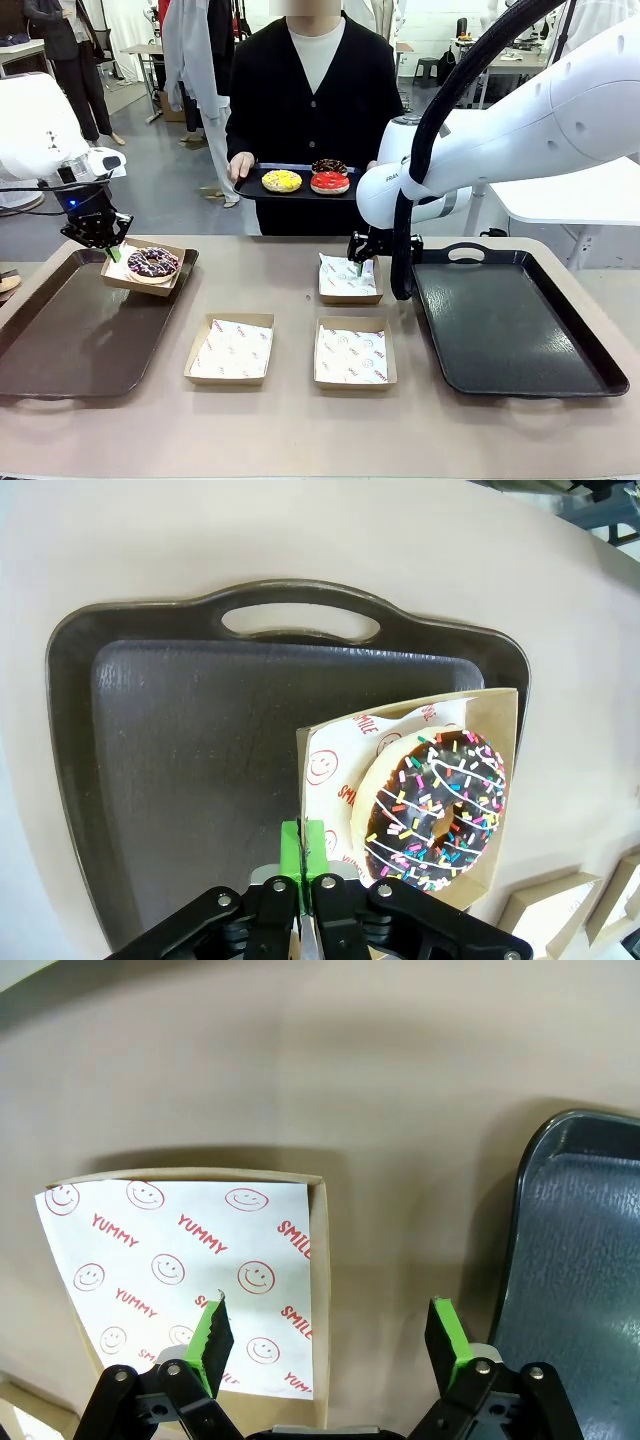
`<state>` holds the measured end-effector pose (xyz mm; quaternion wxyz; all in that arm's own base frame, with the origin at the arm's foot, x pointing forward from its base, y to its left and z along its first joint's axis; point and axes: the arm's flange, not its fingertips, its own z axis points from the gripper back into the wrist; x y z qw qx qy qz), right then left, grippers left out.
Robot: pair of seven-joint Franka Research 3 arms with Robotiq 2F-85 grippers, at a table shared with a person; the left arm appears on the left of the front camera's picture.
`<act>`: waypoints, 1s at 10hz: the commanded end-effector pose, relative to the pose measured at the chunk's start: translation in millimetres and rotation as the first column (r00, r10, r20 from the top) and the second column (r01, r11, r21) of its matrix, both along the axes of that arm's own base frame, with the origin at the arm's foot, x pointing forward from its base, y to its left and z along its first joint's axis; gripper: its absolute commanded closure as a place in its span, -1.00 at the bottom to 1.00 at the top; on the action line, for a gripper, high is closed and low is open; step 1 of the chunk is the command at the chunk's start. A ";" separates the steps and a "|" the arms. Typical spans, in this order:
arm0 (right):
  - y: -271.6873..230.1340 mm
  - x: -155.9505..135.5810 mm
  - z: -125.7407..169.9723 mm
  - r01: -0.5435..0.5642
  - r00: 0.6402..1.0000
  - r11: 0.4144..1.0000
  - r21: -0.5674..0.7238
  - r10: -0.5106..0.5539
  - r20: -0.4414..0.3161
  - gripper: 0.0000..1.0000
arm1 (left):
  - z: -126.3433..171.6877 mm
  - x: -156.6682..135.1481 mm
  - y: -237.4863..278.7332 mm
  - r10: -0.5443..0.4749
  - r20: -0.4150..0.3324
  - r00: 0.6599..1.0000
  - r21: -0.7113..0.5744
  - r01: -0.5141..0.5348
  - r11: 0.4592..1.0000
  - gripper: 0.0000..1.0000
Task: Individually package the donuts and arrange them on the tray.
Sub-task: Place the picked Paper togo box on the Handle tray while simultaneously picking up another Paper togo box from the table with the other hand.
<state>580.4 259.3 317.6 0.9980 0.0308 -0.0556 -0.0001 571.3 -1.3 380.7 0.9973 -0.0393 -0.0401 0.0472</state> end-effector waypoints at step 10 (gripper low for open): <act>2.8 4.3 -4.3 0.039 0.999 0.999 -0.023 -0.039 0.029 -1.00 | -7.6 16.1 -14.7 -0.056 -0.009 0.998 0.056 0.057 0.997 0.97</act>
